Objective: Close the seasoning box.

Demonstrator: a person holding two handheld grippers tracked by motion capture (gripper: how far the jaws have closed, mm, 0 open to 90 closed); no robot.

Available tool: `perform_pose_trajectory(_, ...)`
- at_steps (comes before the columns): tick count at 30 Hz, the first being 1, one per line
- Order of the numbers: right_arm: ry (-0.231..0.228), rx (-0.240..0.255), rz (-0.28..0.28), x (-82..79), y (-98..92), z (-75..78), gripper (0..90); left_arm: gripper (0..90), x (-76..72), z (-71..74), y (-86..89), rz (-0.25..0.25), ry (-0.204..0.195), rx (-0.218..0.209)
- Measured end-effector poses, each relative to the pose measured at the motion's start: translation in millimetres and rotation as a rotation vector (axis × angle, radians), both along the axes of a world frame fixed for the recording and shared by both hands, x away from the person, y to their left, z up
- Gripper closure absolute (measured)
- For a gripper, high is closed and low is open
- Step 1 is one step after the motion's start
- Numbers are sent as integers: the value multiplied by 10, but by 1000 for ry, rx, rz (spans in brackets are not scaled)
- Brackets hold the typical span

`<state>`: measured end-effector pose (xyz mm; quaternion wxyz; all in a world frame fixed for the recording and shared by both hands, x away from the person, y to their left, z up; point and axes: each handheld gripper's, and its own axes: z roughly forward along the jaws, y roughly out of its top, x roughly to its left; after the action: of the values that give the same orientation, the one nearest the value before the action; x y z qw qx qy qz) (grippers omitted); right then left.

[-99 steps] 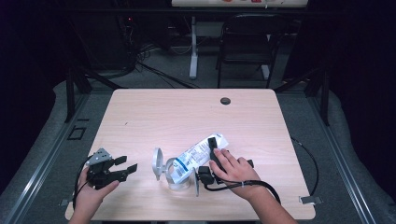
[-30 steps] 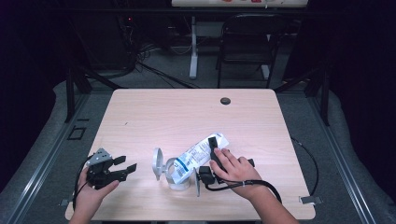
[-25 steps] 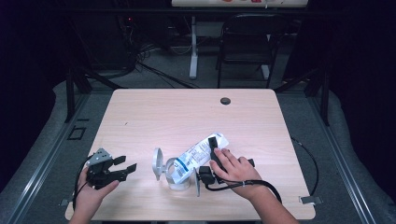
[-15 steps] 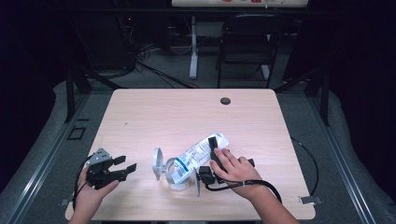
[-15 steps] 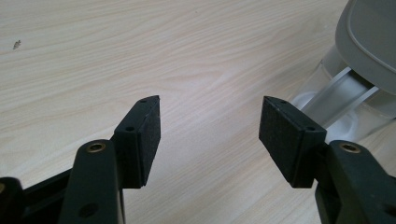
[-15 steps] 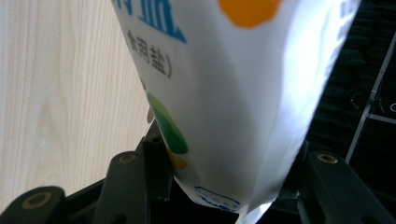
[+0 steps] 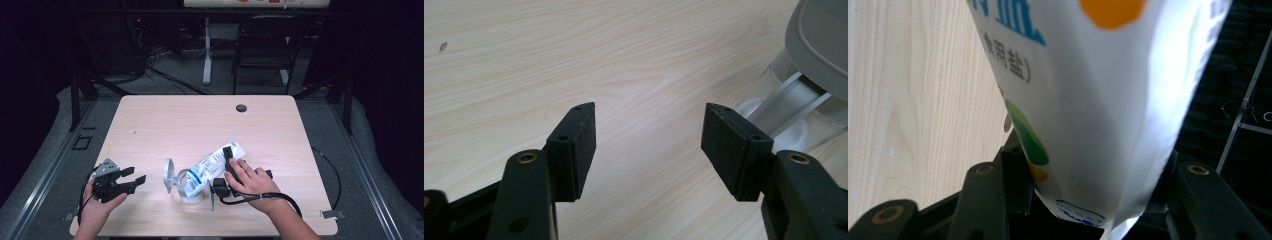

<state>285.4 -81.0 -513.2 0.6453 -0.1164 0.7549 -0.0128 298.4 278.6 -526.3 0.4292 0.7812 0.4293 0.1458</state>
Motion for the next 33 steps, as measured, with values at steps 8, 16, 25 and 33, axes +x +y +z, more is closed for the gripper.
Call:
perform_pose_trajectory(8,-1,-1,3,1,0,4,521,392,0,-1,-2,2,-2,1)
perform_pose_trajectory(16,-2,-2,4,1,0,4,521,393,0,-3,-2,4,-8,-5)
perform_pose_trajectory(25,-5,-8,6,-1,2,9,524,393,1,-5,-2,6,-9,-5)
perform_pose_trajectory(33,-5,-5,6,0,3,12,526,393,1,-3,3,4,-5,-4)
